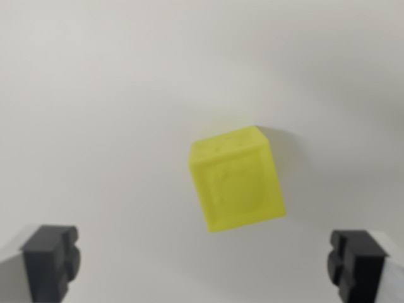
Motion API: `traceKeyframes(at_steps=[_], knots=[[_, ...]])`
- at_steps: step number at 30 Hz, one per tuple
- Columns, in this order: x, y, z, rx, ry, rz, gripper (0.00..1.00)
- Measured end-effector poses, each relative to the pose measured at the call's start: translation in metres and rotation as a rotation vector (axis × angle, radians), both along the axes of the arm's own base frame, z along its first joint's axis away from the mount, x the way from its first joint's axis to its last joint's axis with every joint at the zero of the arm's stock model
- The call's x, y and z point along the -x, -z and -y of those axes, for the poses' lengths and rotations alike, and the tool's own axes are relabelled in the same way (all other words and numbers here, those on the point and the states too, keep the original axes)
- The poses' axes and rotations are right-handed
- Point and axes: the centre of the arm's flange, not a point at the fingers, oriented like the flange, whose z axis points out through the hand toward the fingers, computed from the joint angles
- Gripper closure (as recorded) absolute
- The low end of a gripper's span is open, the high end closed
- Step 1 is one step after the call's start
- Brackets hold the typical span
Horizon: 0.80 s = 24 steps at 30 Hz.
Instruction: Pick yellow cube
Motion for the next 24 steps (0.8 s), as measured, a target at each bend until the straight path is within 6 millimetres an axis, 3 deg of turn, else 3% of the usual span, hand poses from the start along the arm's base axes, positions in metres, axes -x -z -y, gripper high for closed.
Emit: traceKeyframes(at_steps=[24], knots=[[0.004, 0.059, 0.018, 0.002, -0.154, -0.016, 0.00]])
